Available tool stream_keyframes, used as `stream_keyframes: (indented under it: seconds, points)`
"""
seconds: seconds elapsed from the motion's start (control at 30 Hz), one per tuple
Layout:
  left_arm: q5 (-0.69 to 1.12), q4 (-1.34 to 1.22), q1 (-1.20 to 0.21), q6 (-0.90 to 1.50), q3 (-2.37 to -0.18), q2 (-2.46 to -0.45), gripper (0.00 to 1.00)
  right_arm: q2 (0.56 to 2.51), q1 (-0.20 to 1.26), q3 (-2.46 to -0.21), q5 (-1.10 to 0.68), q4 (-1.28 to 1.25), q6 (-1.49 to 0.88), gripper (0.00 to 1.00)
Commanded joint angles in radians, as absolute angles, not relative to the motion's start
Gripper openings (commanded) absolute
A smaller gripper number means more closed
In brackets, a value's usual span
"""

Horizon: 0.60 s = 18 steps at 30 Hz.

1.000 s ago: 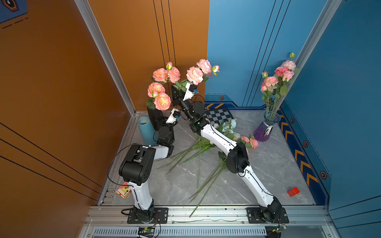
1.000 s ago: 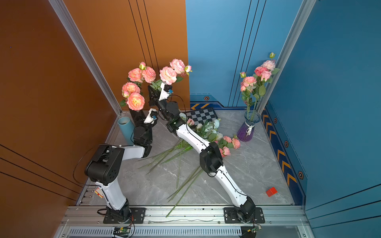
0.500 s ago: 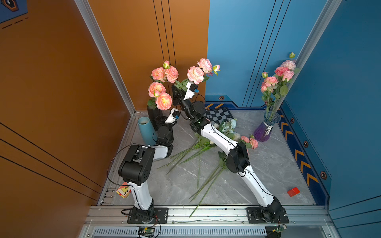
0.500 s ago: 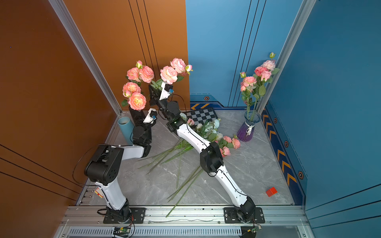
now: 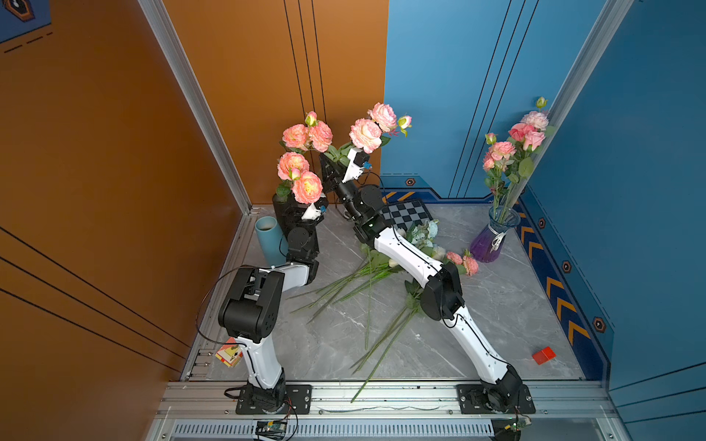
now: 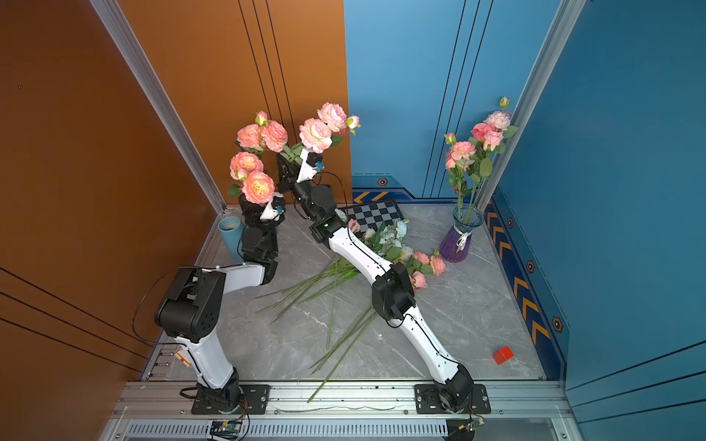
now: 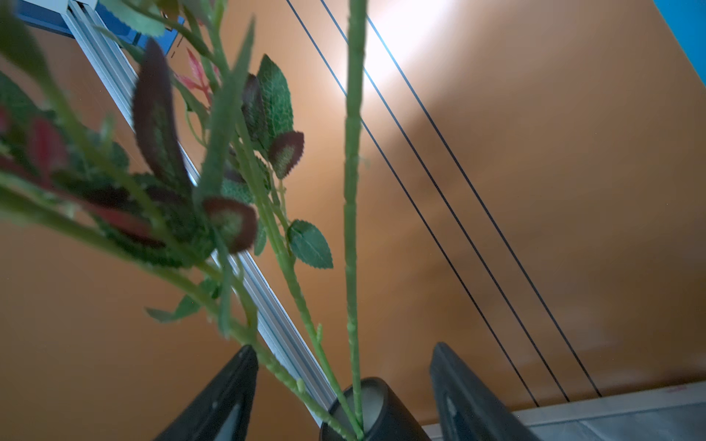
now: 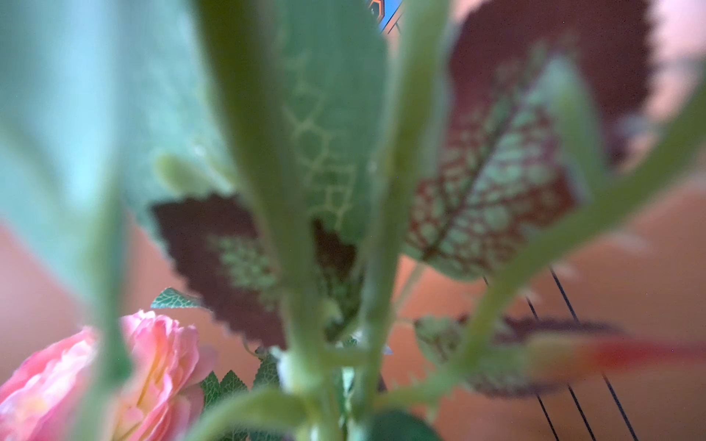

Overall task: Place the pink flowers into the vase
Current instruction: Place the flower in the vase.

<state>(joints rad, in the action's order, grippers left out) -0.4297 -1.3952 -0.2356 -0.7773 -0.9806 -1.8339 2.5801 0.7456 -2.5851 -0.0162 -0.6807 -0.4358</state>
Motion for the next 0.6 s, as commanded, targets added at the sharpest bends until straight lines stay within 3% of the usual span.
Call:
stream_keyframes:
  seconds: [0.0, 0.33, 0.57]
  points:
    - [-0.413, -1.411, -0.228, -0.756, -1.023, -1.864, 0.70, 2.524, 0.743, -2.617, -0.054, -0.693, -0.462, 0.13]
    - [-0.414, -1.411, -0.221, -0.736, -1.064, -1.895, 0.53, 2.525, 0.749, -2.612, -0.069, -0.693, -0.470, 0.11]
    - [-0.406, -1.411, -0.207, -0.714, -1.088, -1.902, 0.49, 2.526, 0.753, -2.609, -0.085, -0.691, -0.471, 0.11]
